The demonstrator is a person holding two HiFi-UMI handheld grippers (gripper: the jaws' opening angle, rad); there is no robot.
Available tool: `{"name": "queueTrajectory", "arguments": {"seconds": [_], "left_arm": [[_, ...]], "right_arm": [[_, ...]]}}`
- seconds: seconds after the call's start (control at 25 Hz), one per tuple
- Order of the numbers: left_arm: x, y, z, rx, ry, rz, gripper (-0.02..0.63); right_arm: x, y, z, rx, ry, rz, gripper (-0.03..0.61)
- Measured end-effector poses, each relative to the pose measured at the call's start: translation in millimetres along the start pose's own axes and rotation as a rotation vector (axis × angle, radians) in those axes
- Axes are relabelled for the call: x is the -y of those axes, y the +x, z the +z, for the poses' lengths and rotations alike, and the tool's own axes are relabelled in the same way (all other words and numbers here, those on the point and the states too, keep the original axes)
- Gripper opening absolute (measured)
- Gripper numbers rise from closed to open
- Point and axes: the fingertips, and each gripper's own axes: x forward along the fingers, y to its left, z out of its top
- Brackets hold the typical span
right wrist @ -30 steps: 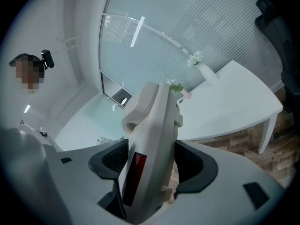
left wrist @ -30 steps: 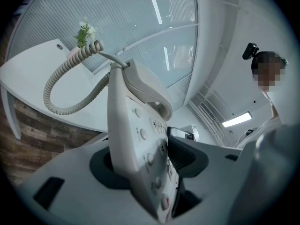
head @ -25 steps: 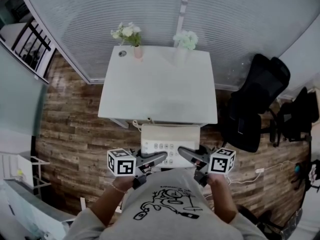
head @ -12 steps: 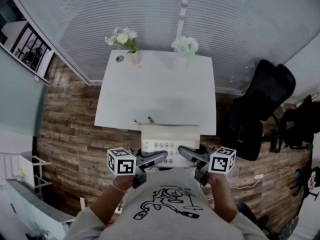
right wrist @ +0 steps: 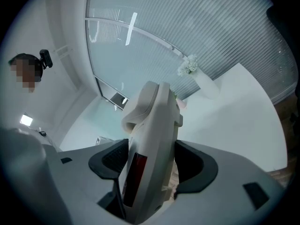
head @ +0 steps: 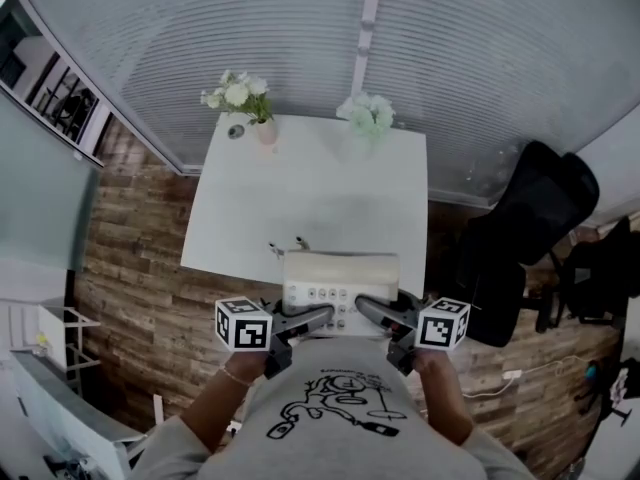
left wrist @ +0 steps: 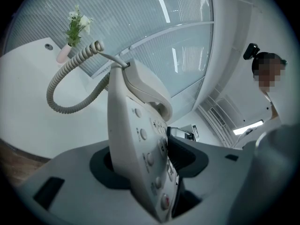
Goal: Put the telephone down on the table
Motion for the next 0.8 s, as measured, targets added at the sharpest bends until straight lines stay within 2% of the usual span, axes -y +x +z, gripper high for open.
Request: {"name": "queueTrajectory", "arguments": {"seconds": [0.4, 0.8], "left_arm": [[-8, 33, 27, 0.013, -0.004, 0.02, 0.241], [-12, 44, 40, 0.005, -0.006, 0.027, 0.241]], "right_arm": [[24, -4, 37, -0.016, -0.003, 0.017, 0.311], [33, -3, 51, -0.012, 0.011, 0.024, 0.311]]}}
